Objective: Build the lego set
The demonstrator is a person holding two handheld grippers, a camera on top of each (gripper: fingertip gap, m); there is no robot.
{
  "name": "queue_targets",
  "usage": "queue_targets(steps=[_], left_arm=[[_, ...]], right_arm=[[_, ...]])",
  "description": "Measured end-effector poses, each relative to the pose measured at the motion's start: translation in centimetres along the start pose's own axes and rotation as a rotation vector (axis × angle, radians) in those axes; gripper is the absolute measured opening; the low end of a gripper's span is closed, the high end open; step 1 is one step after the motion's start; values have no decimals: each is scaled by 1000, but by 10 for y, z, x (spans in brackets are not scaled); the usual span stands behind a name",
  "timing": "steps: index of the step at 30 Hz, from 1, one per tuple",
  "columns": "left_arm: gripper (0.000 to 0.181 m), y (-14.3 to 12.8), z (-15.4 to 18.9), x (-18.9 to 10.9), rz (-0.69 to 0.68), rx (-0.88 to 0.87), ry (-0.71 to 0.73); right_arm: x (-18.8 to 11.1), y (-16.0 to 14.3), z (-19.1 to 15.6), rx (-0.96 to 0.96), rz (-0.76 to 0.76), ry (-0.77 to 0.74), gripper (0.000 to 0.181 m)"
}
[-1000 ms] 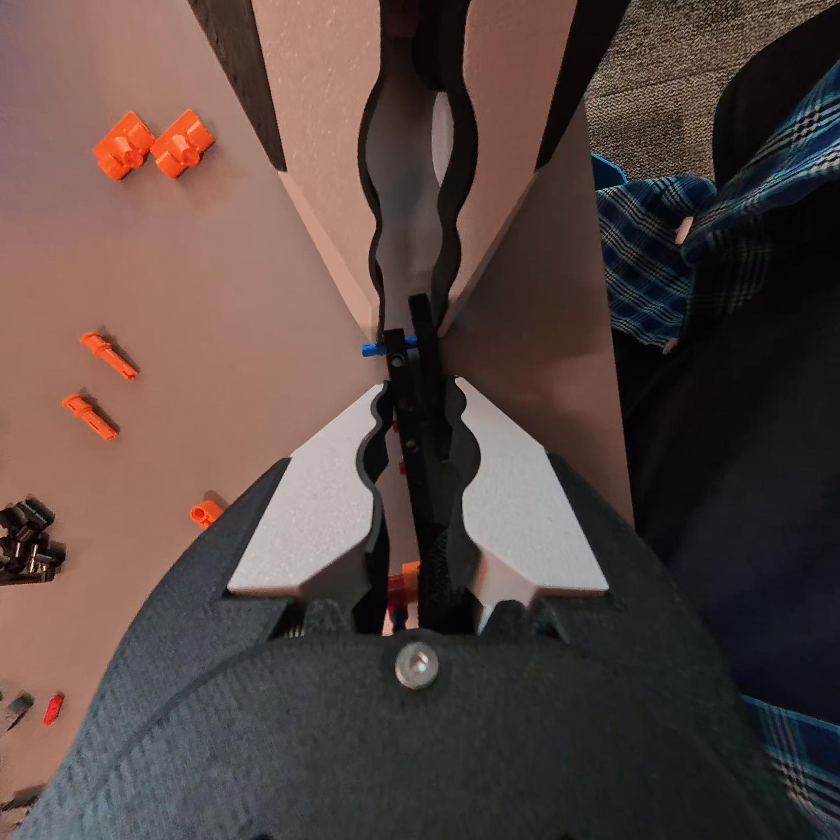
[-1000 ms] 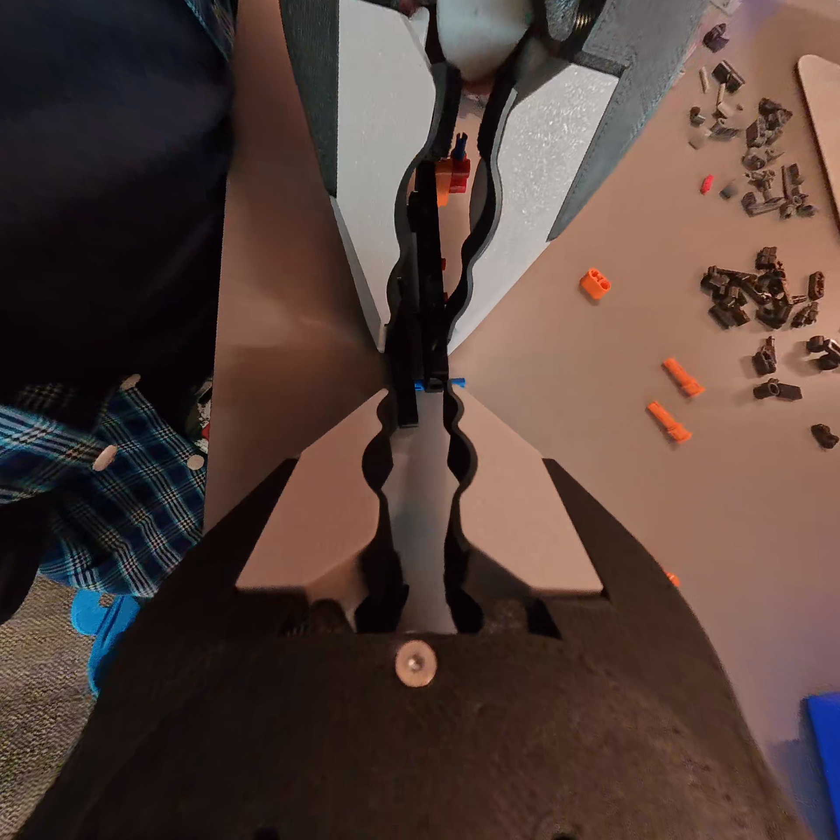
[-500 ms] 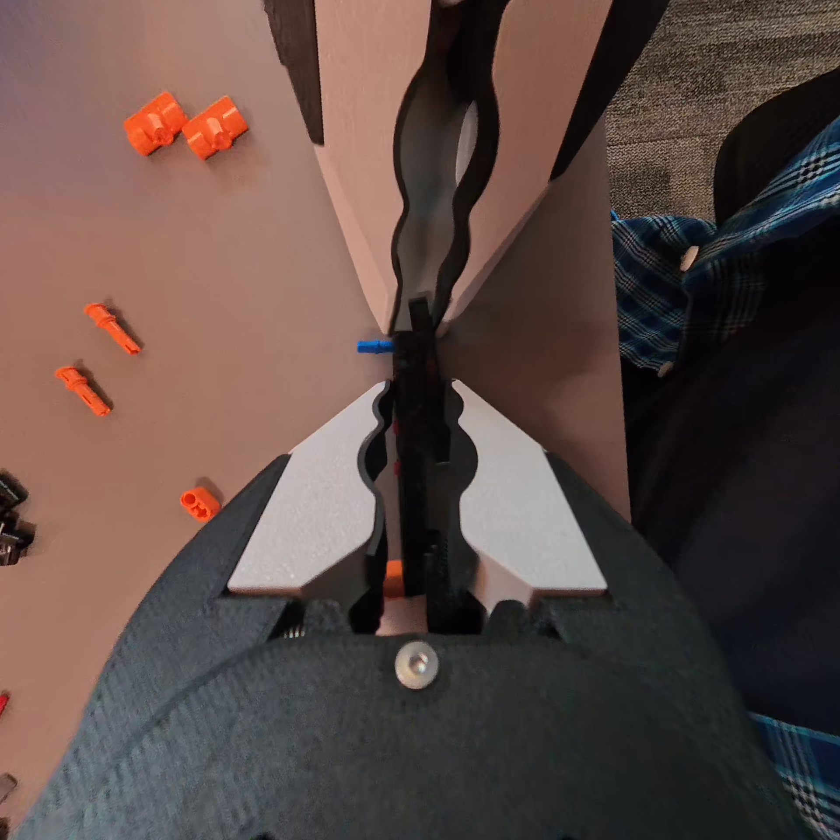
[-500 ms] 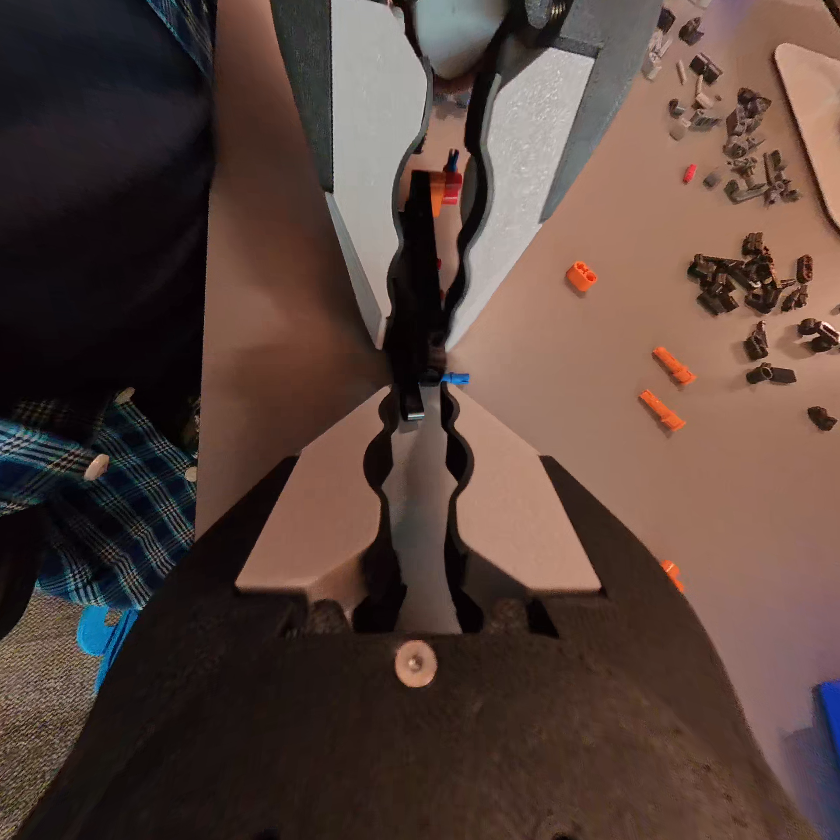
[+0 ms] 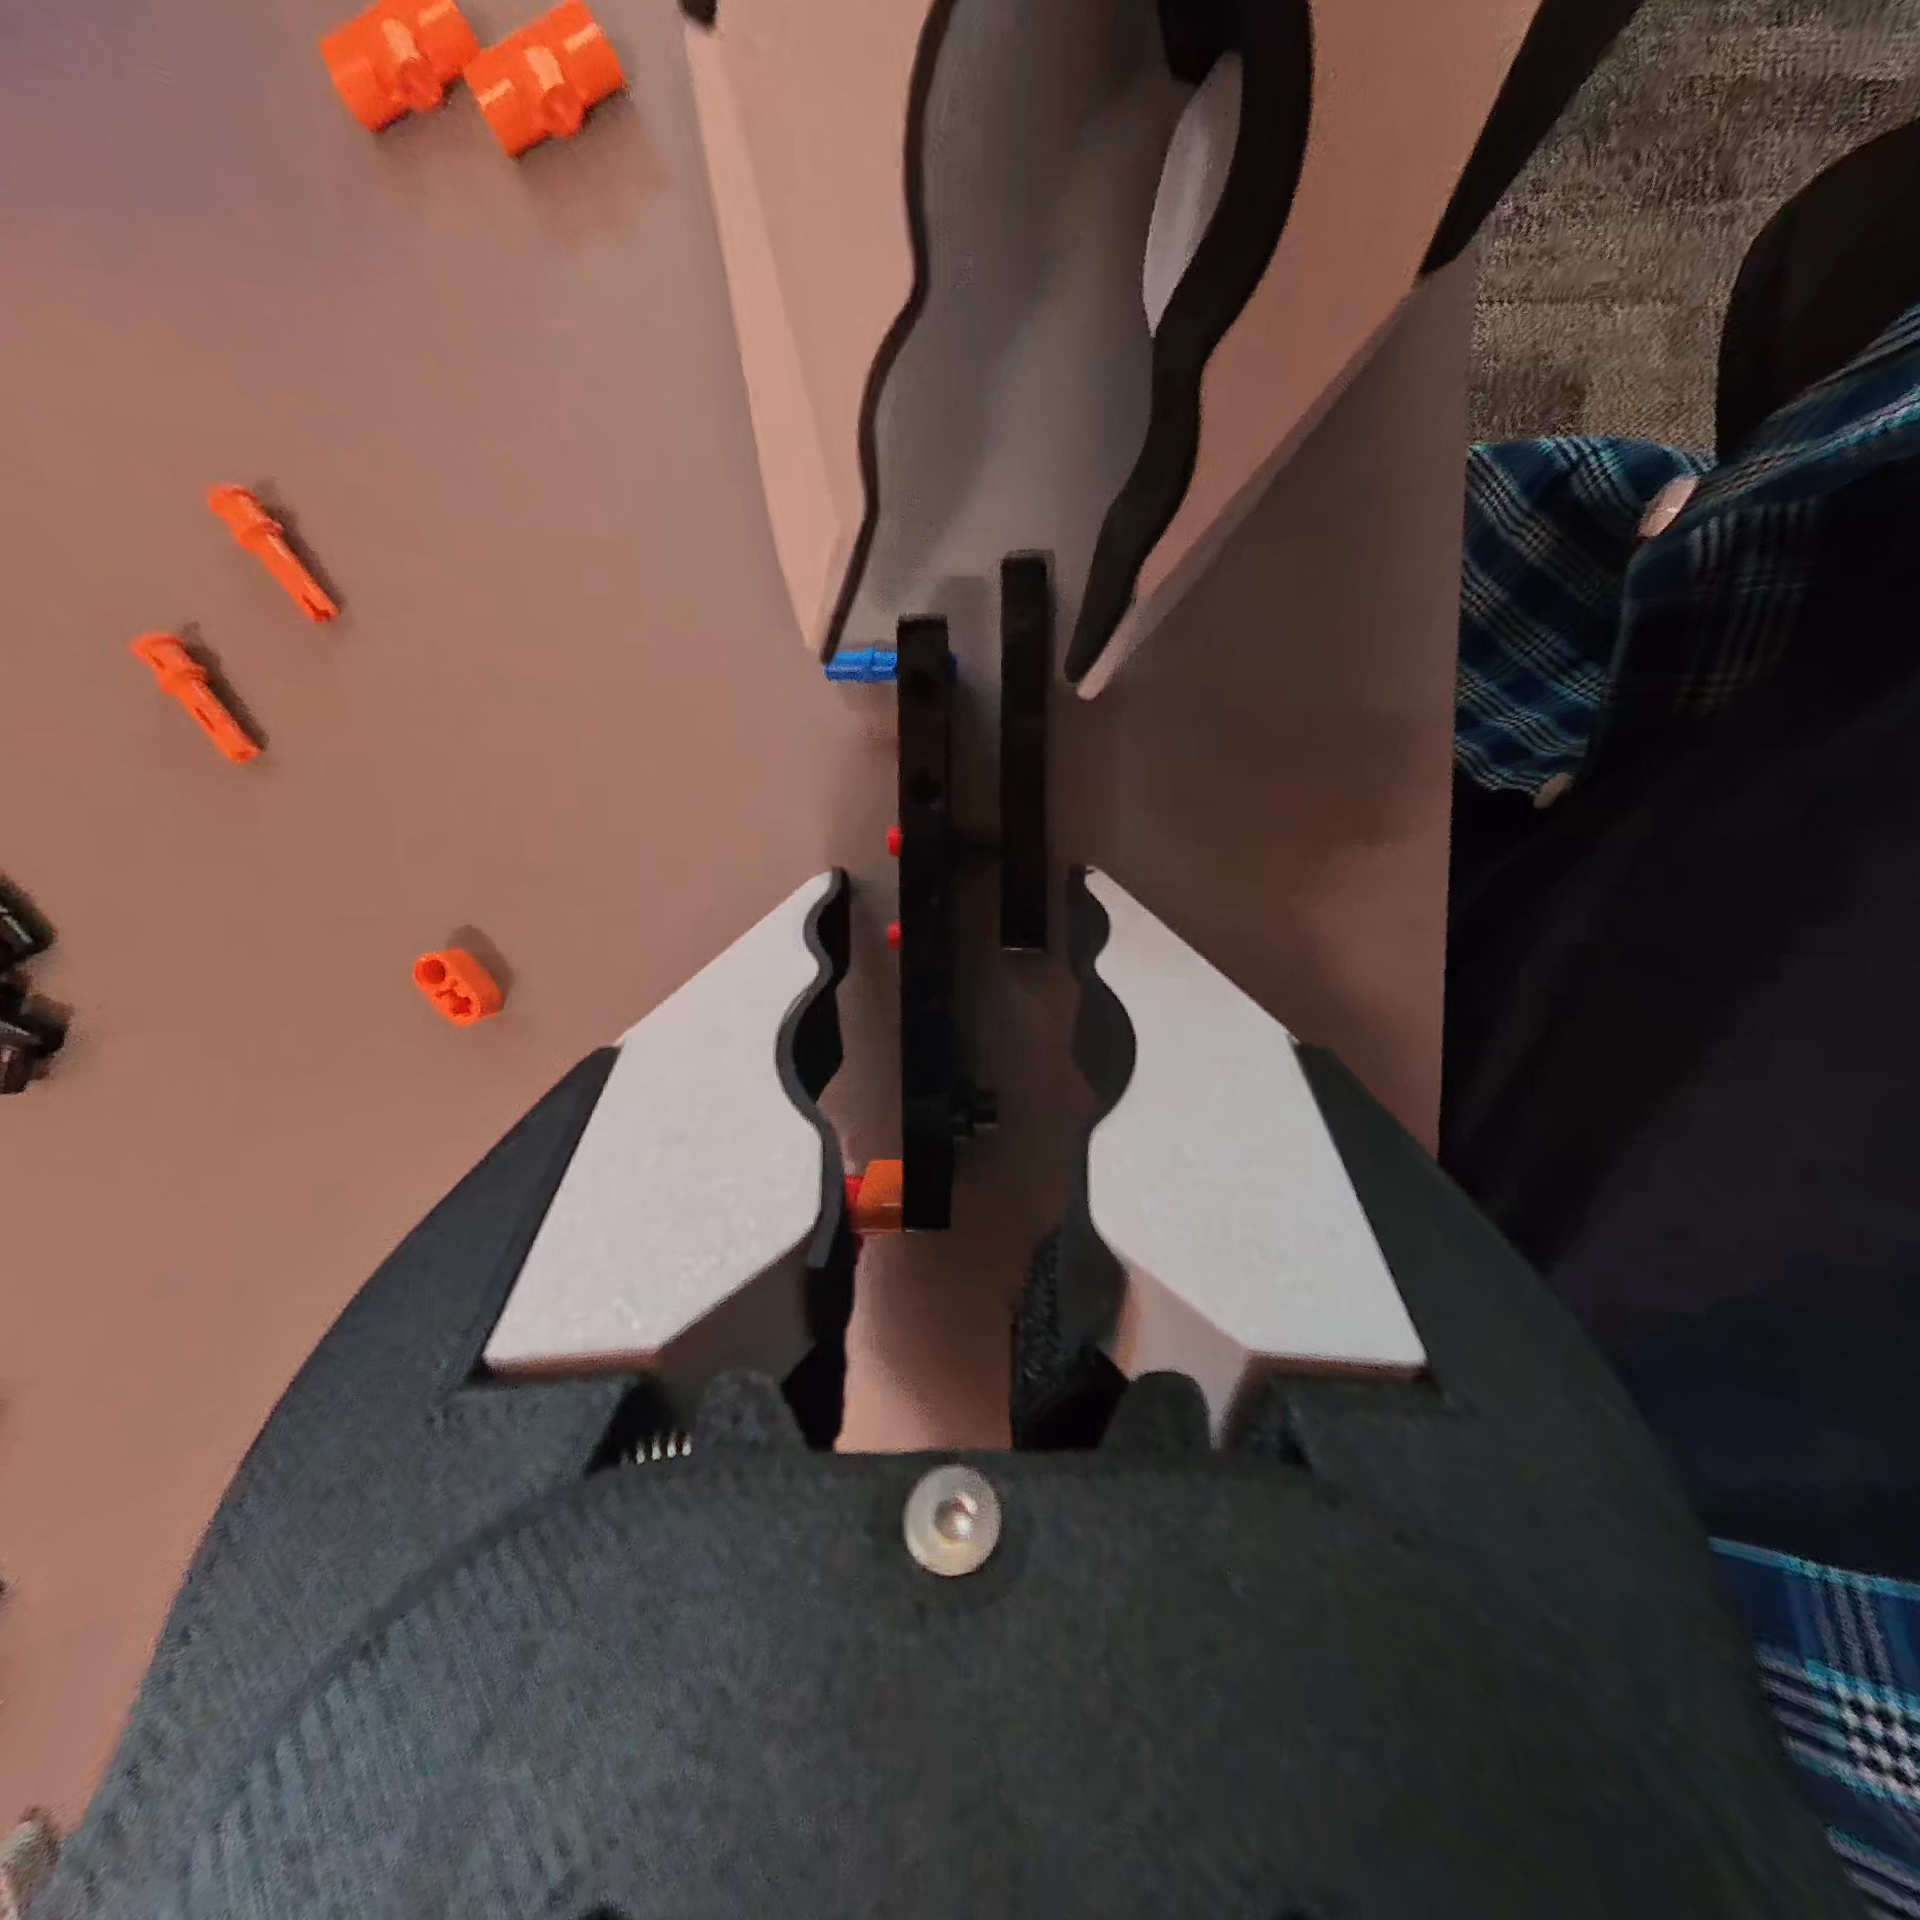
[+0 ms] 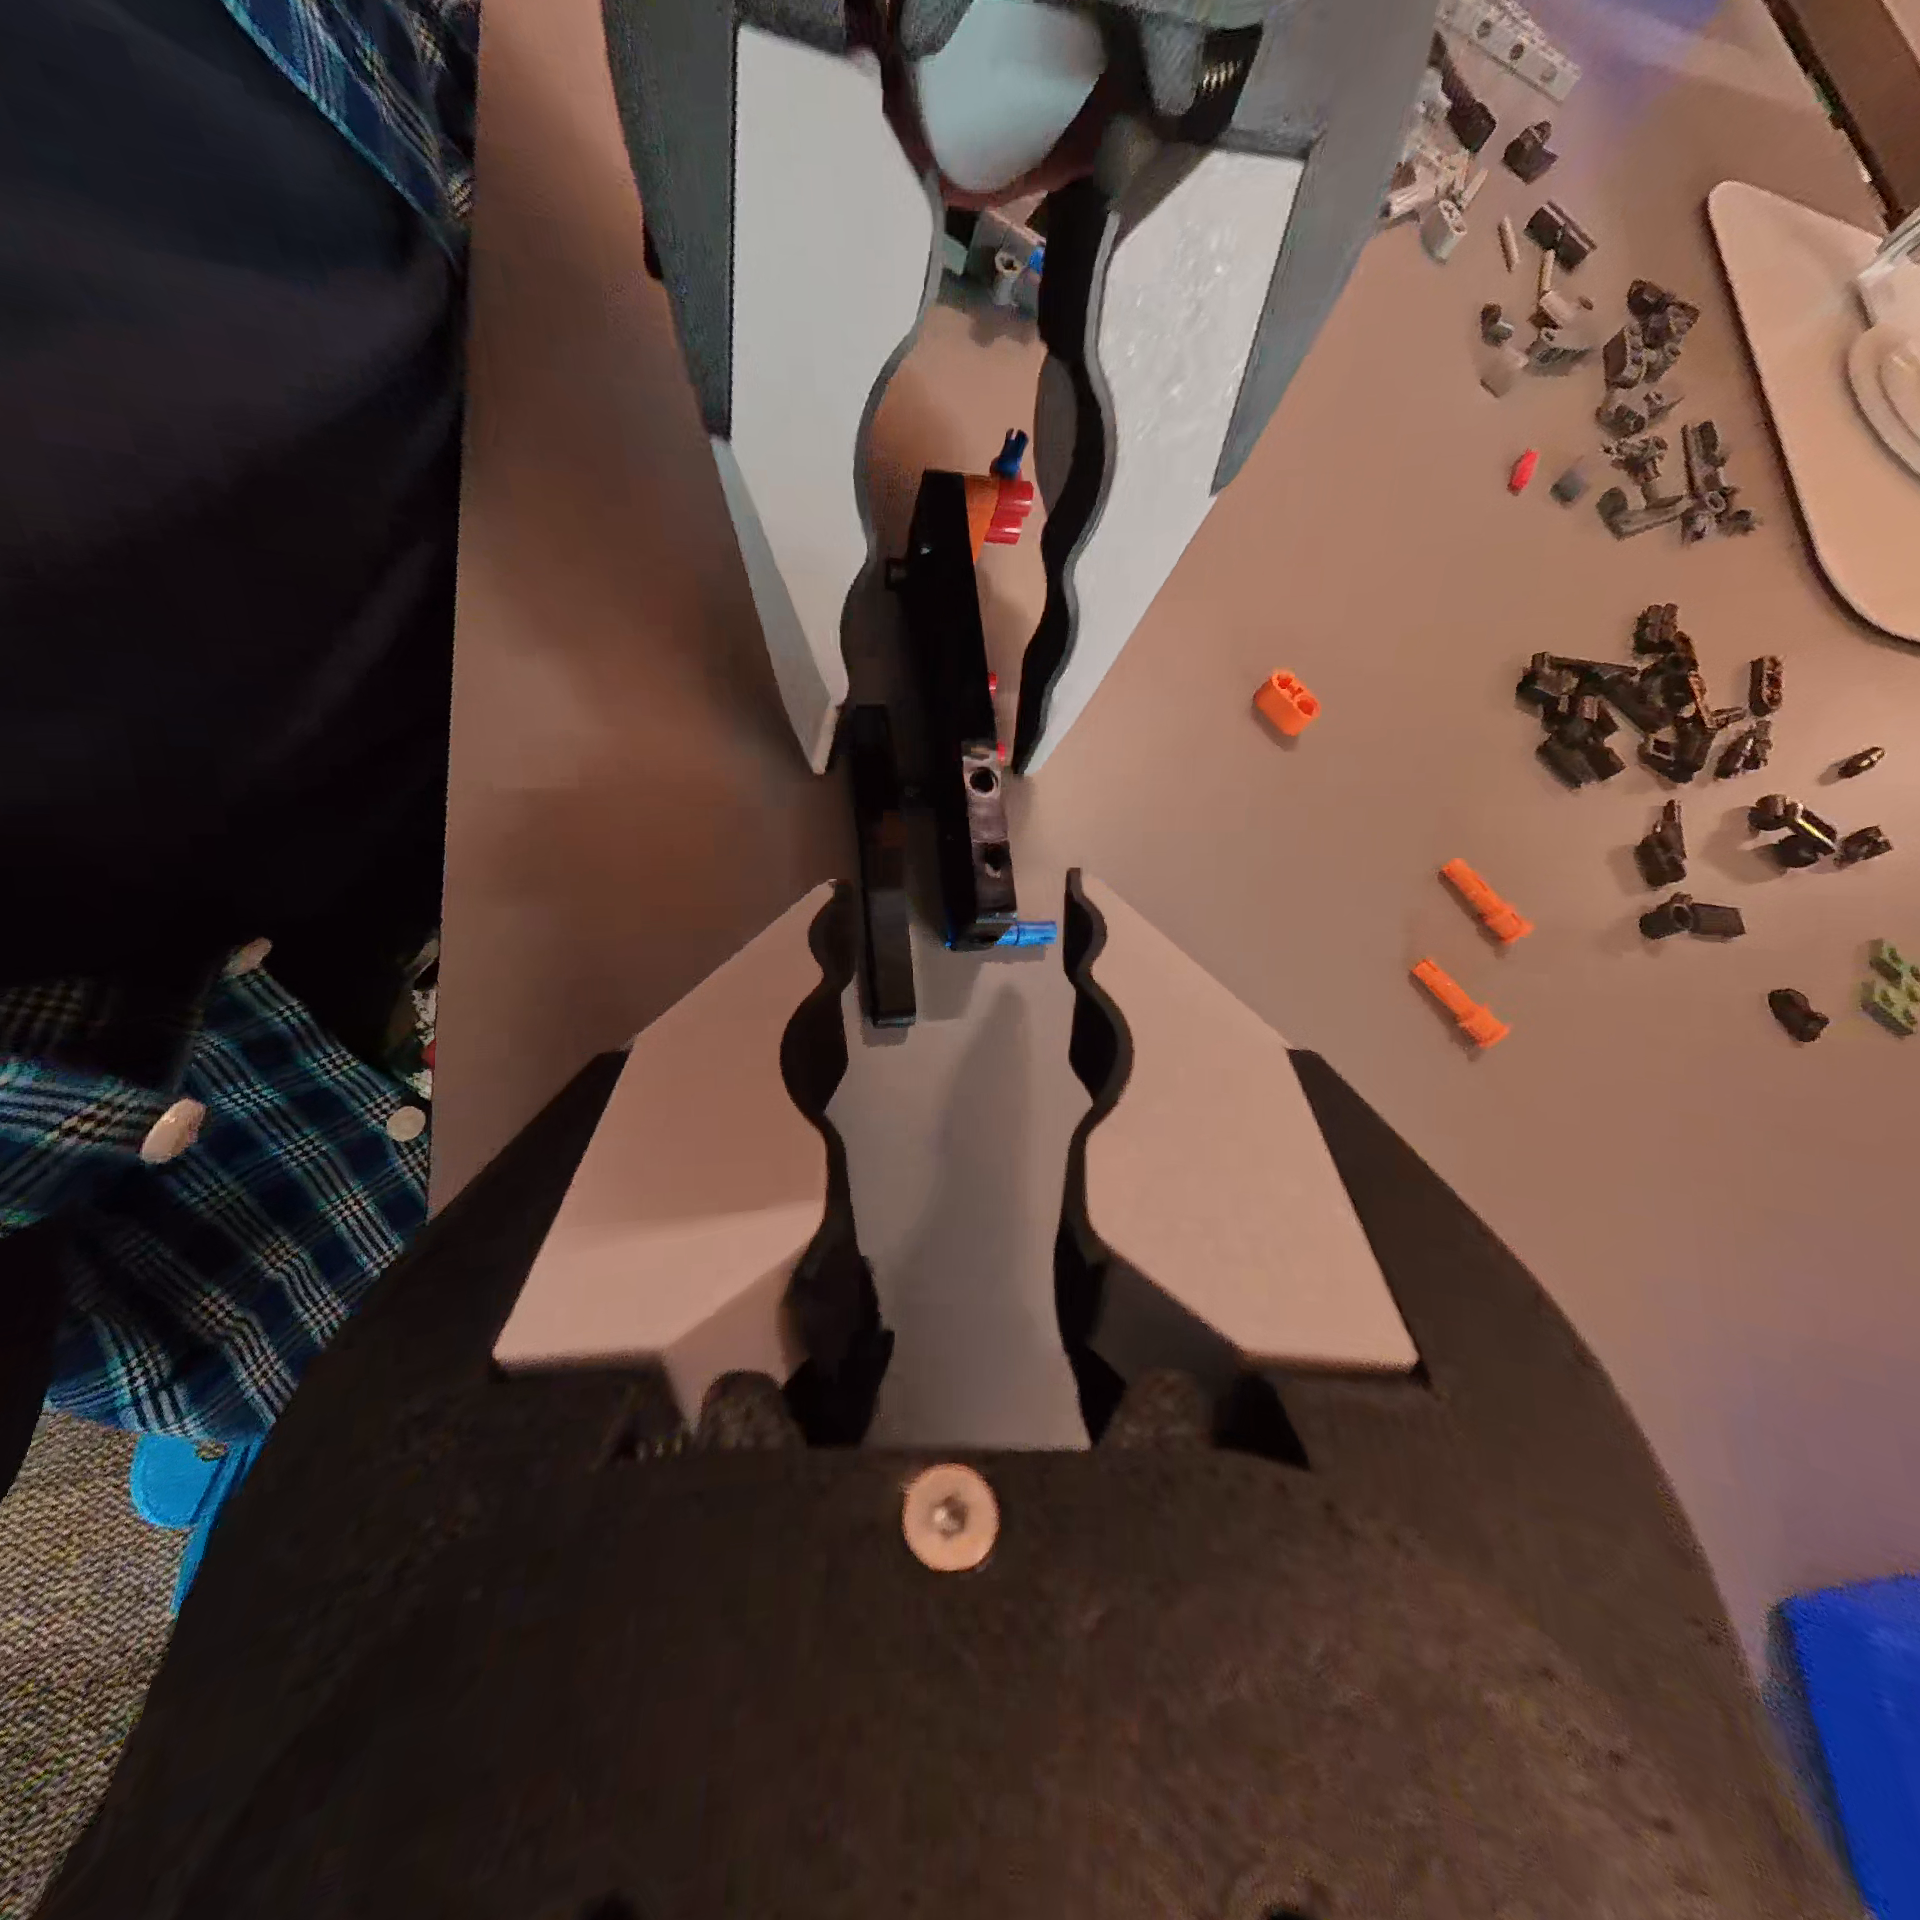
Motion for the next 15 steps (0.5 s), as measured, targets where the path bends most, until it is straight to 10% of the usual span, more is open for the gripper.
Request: queue_targets(steps=[15], left_arm=[[31, -10, 1, -5, 26, 21, -13]], right_arm=[[18, 0, -3, 9, -4, 106, 17]])
Point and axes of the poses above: each gripper's, where its closed fingertips meet, x out along the fingers, y out of its top, z = x × y across the jaws, the point moved 5 cm from there along -x, back along the fingers, and after that the axes turned 2 degrees about z, right-handed, at the moved point
